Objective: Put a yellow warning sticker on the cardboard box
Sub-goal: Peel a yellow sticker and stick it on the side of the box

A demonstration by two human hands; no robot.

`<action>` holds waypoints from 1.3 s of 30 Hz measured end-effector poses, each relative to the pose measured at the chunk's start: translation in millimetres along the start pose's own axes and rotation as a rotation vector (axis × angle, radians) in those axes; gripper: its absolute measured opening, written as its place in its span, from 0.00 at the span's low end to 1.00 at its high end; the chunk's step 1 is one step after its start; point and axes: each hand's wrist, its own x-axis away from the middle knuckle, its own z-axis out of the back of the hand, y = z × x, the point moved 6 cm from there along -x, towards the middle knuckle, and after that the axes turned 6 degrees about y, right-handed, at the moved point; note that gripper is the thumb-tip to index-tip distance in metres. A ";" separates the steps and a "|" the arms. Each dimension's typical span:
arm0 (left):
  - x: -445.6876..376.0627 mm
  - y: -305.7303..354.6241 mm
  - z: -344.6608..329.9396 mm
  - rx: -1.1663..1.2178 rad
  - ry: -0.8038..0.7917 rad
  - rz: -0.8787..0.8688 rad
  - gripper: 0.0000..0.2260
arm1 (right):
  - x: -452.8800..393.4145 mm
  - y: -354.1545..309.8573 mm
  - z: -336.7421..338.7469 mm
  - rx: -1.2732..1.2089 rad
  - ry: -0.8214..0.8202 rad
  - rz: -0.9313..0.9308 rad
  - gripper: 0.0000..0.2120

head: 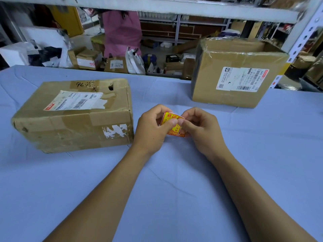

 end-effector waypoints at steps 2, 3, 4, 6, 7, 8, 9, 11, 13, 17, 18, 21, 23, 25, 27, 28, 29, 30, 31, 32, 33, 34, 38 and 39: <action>-1.1 -2.3 1.8 -0.014 0.017 0.001 0.05 | 0.5 -0.5 -0.7 -0.021 -0.016 -0.012 0.07; -1.1 -2.4 2.8 -0.023 0.026 -0.001 0.06 | 0.6 -0.5 -0.8 -0.025 -0.024 -0.020 0.07; -0.8 -1.9 3.5 -0.032 0.035 -0.004 0.06 | 0.5 -0.6 -0.9 -0.028 -0.033 -0.028 0.08; 0.1 -0.8 3.1 -0.038 0.046 -0.003 0.07 | 0.6 -0.5 -1.1 -0.041 -0.049 -0.047 0.09; 0.6 -0.5 3.0 -0.044 0.054 -0.003 0.09 | 0.7 -0.2 -1.4 -0.044 -0.051 -0.055 0.09; 1.4 0.2 3.1 -0.055 0.065 -0.006 0.10 | 0.9 0.4 -1.4 -0.040 -0.046 -0.061 0.10; 1.6 0.8 3.9 -0.080 0.081 -0.019 0.13 | 0.9 1.1 -1.4 -0.033 -0.037 -0.064 0.10; 2.9 4.3 6.1 -0.188 0.124 -0.093 0.18 | 0.9 2.5 -1.2 -0.031 -0.021 -0.070 0.10; 4.7 11.3 6.6 -0.328 0.174 -0.185 0.15 | 1.2 3.4 -1.7 -0.055 -0.020 -0.083 0.09; 4.7 11.1 3.1 -0.343 0.156 -0.230 0.05 | 1.3 2.3 -3.3 -0.077 -0.046 -0.082 0.08; 5.4 11.2 2.7 -0.341 0.156 -0.238 0.04 | 1.2 1.8 -3.5 -0.089 -0.047 -0.083 0.08; 6.0 12.5 5.4 -0.389 0.213 -0.251 0.04 | 1.3 1.5 -2.8 -0.106 -0.038 -0.082 0.07; 4.9 13.1 7.4 -0.400 0.235 -0.244 0.03 | 1.2 1.3 -2.5 -0.084 -0.044 -0.067 0.07; 5.2 13.7 3.3 -0.359 0.170 -0.233 0.04 | 1.1 1.1 -1.0 -0.065 -0.038 -0.050 0.08; 6.6 13.9 -1.7 -0.316 0.107 -0.211 0.05 | 0.5 1.8 -0.1 -0.057 -0.038 -0.054 0.08; 7.2 13.6 -3.0 -0.302 0.092 -0.198 0.05 | 0.4 2.3 -0.3 -0.052 -0.043 -0.060 0.08; 7.3 13.3 -3.4 -0.292 0.086 -0.191 0.05 | 0.4 2.7 -0.7 -0.046 -0.042 -0.065 0.08; 7.6 12.9 -3.4 -0.281 0.084 -0.188 0.05 | 0.5 3.4 -0.7 -0.043 -0.036 -0.070 0.07; 7.6 12.6 -2.9 -0.268 0.085 -0.191 0.05 | 0.4 3.9 -0.4 -0.041 -0.023 -0.071 0.06; 7.6 12.5 -2.3 -0.256 0.085 -0.203 0.05 | 0.3 4.1 0.7 -0.039 -0.008 -0.068 0.05; 7.5 12.6 -2.0 -0.249 0.084 -0.221 0.05 | 0.1 4.2 1.5 -0.038 0.002 -0.063 0.05; 7.5 12.8 -1.9 -0.244 0.082 -0.233 0.06 | 0.2 4.1 2.1 -0.039 0.004 -0.056 0.05; 7.2 10.9 -1.5 -0.219 0.077 -0.199 0.06 | -0.1 5.6 2.6 -0.035 -0.001 -0.043 0.07; 7.1 10.3 -1.4 -0.220 0.078 -0.184 0.06 | -0.3 5.6 2.1 -0.028 0.002 -0.039 0.07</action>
